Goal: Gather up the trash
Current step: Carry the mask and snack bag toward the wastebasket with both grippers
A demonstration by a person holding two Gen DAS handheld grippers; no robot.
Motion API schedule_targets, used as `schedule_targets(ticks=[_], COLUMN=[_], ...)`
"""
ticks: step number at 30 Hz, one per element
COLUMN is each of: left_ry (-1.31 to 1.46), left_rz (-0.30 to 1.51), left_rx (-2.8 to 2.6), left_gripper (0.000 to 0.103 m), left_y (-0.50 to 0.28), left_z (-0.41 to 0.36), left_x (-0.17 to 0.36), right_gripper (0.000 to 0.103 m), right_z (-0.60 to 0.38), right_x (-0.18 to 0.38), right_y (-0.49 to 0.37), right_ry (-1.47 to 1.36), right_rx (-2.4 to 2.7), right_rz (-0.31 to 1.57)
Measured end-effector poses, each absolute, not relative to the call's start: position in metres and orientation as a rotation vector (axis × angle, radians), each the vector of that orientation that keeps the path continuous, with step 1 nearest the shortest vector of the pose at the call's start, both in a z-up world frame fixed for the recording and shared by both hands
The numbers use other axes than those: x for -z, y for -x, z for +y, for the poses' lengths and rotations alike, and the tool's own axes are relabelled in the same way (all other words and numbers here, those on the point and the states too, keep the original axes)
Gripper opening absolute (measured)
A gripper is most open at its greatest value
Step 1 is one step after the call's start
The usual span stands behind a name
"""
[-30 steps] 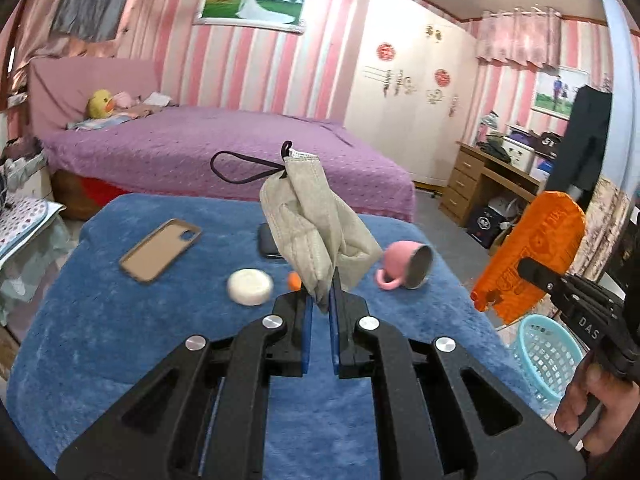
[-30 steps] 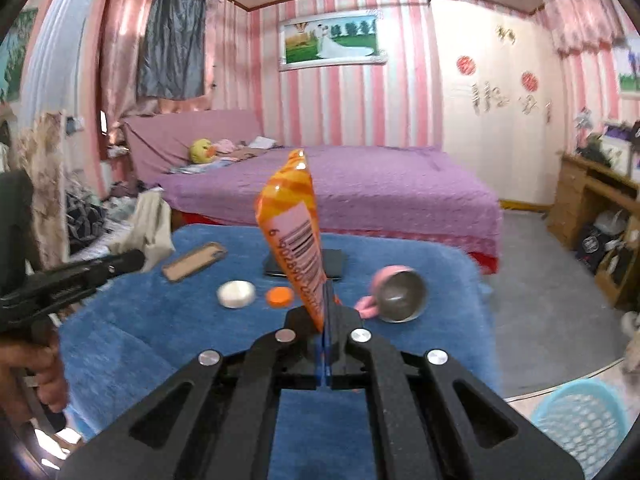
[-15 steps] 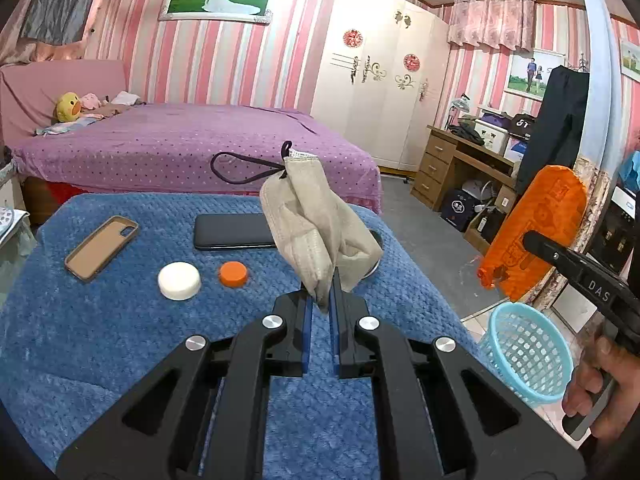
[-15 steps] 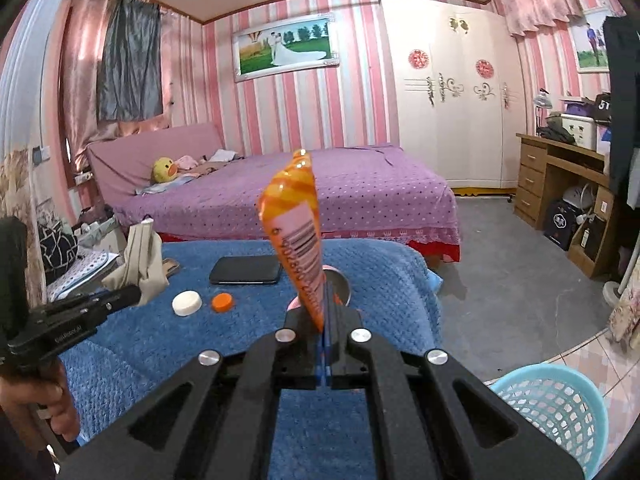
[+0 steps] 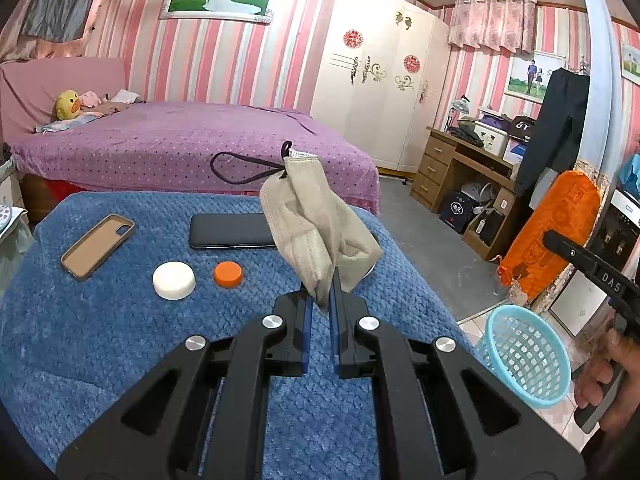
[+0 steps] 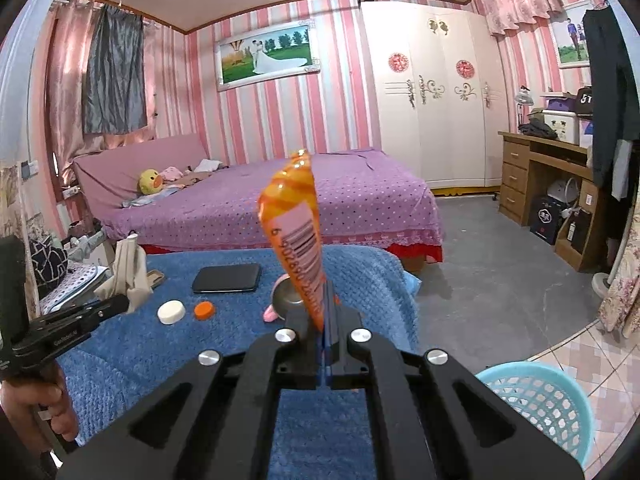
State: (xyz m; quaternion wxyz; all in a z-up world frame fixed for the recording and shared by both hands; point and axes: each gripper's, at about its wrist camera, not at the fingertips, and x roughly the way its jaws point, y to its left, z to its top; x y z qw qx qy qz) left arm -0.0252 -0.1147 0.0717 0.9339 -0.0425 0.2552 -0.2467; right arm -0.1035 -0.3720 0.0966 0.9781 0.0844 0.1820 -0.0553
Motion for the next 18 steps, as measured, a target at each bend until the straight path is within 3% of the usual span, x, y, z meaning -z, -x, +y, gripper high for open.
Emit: schedule_targets(ticks=[18], left_ry=[0.072], left_rz=[0.527], left_rx=[0.526], left_gripper=[0.006], left_y=[0.027], left_z=[-0.127], left_x=[-0.068], right_gripper=[0.000], right_z=[-0.411], right_x=[-0.092], right_y=[0.114], right_ry=[-0.196], right_rx=[0.211], right_rz=[0.413])
